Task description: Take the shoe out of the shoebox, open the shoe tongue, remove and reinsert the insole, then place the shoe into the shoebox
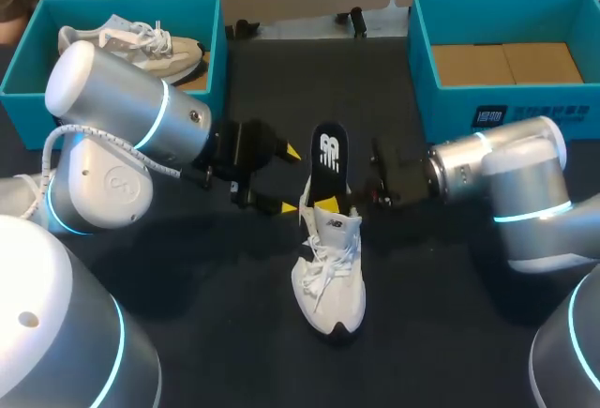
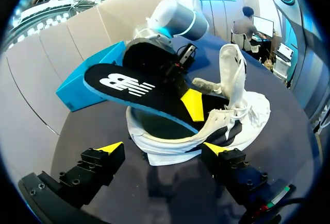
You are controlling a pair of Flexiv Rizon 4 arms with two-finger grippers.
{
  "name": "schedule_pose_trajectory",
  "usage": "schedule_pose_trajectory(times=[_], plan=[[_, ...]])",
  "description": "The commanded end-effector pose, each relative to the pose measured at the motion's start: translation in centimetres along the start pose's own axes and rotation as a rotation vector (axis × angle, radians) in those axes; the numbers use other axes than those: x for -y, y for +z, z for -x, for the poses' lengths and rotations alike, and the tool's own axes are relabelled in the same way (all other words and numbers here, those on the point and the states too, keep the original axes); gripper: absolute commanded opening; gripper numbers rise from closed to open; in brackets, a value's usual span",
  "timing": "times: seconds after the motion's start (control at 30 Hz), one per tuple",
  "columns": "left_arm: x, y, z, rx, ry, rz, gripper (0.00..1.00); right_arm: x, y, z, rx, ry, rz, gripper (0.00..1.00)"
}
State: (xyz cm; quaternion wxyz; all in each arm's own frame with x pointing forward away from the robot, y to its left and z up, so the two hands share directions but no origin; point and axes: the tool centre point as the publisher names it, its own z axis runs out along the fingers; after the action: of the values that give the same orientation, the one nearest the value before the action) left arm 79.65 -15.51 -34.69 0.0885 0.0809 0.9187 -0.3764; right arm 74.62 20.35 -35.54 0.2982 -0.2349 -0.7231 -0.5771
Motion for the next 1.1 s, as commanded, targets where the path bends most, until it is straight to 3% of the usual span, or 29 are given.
schedule_pose_trajectory(times=[0.03, 0.43, 0.73, 1.0, 1.07, 1.1], plan=[[0.1, 0.0, -0.1, 0.002, 0.001, 0.003, 1.00, 1.1, 0.6, 0.0, 0.004, 0.014, 0.000, 0.00], [0.1, 0.0, -0.1, 0.002, 0.001, 0.003, 1.00, -1.5, 0.0, -0.6, 0.039, -0.059, -0.026, 0.18], [0.1, 0.0, -0.1, 0.002, 0.001, 0.003, 1.00, -2.9, -1.0, -0.5, 0.045, -0.079, -0.048, 0.21], [0.1, 0.0, -0.1, 0.002, 0.001, 0.003, 1.00, -3.3, -1.4, -0.1, 0.031, -0.078, -0.066, 0.16], [0.1, 0.0, -0.1, 0.002, 0.001, 0.003, 1.00, -3.0, -1.3, 0.1, 0.023, -0.069, -0.069, 0.09], [0.1, 0.0, -0.1, 0.002, 0.001, 0.003, 1.00, -2.8, -1.3, 0.2, 0.020, -0.064, -0.069, 0.00]])
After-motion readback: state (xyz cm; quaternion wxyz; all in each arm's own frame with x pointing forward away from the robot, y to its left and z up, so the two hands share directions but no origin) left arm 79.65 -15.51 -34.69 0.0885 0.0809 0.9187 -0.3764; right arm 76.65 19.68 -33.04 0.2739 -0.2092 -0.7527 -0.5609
